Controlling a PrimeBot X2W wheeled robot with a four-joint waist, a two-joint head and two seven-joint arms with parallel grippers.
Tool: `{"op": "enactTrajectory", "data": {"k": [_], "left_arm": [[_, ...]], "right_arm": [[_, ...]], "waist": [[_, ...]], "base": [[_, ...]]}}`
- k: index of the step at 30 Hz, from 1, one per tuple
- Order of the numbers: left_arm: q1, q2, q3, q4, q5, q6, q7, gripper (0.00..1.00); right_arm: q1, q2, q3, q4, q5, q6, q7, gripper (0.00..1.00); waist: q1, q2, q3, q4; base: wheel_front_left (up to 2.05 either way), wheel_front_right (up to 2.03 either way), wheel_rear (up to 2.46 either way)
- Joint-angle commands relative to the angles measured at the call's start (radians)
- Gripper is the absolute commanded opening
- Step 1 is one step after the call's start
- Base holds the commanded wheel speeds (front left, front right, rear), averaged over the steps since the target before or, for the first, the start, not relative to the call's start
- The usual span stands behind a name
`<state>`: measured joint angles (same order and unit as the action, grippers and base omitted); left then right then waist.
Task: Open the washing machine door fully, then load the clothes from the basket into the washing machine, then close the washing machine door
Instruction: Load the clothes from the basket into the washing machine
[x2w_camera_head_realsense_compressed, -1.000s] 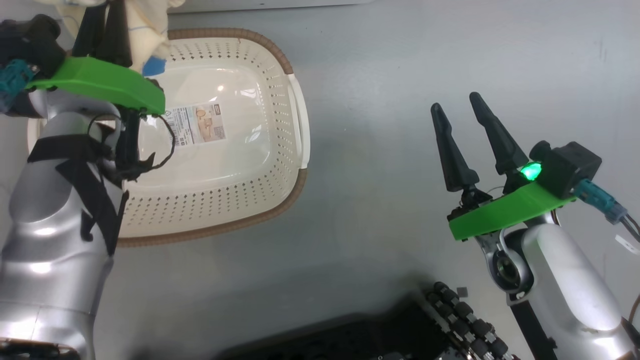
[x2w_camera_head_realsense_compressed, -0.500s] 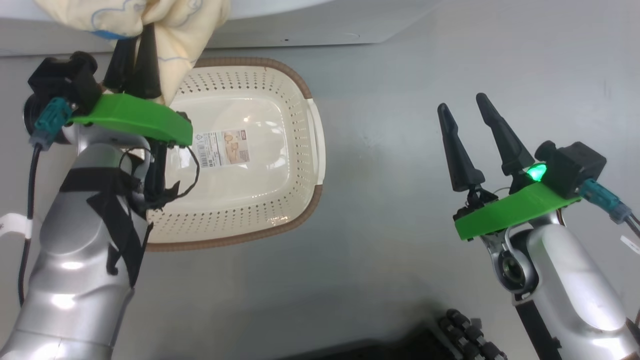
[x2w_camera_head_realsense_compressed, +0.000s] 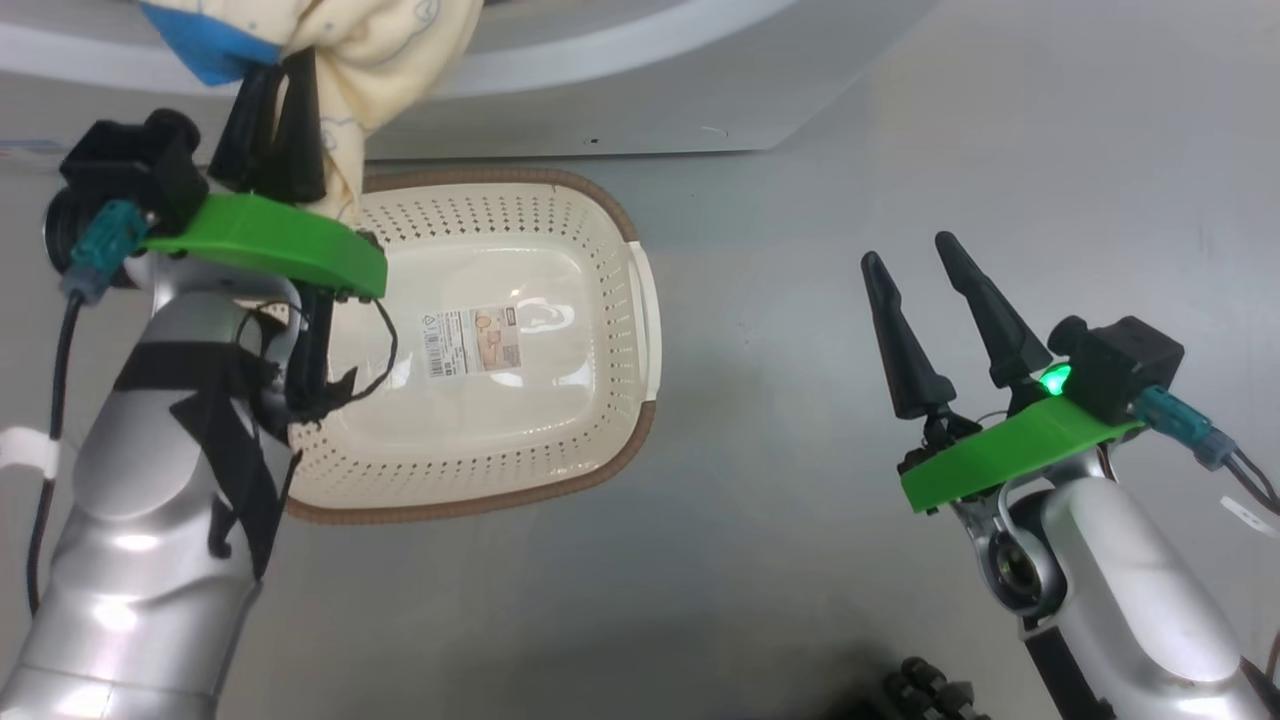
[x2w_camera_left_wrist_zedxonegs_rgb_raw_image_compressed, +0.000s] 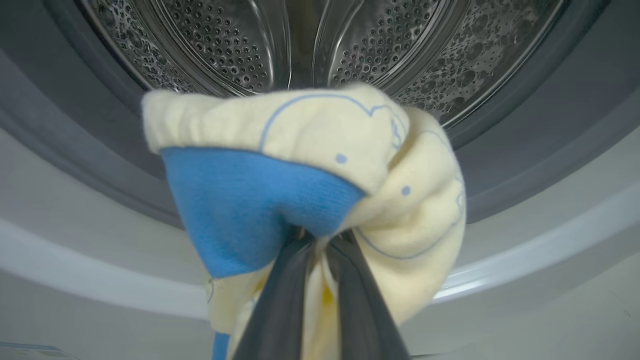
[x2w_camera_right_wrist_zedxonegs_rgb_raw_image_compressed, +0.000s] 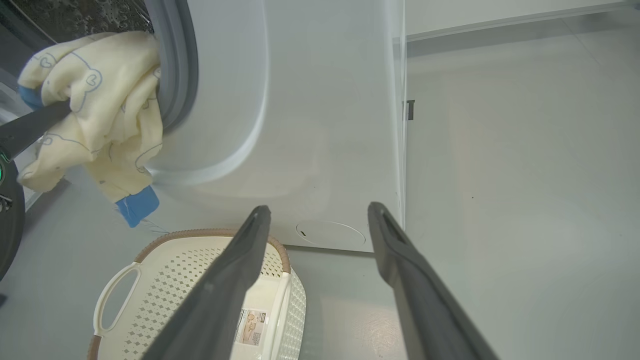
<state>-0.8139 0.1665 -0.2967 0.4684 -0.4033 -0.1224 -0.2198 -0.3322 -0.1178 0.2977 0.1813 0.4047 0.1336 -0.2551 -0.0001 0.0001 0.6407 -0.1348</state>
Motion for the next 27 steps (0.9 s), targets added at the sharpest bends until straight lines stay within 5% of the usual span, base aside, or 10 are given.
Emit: {"op": "enactTrajectory", "data": {"k": [1, 27], "left_arm": [[-0.055, 0.038, 0.025, -0.034, 0.01, 0.003, 0.011, 0.0], [-0.545, 0.125, -0.024, 0.171, 0.037, -0.004, 0.211, 0.0]], "right_arm": [[0.03, -0.006, 0.02, -0.022, 0.006, -0.003, -0.007, 1.0], [0.005, 0.018, 0.061, -0.022, 0.032, -0.003, -0.007, 1.0]], "waist": [[0.0001, -0.0001, -0.004, -0.008], [0.0001, -0.0001, 0.115, -0.129]], "base": [[0.0, 0.0, 0.0], [0.0, 0.0, 0.0]]}}
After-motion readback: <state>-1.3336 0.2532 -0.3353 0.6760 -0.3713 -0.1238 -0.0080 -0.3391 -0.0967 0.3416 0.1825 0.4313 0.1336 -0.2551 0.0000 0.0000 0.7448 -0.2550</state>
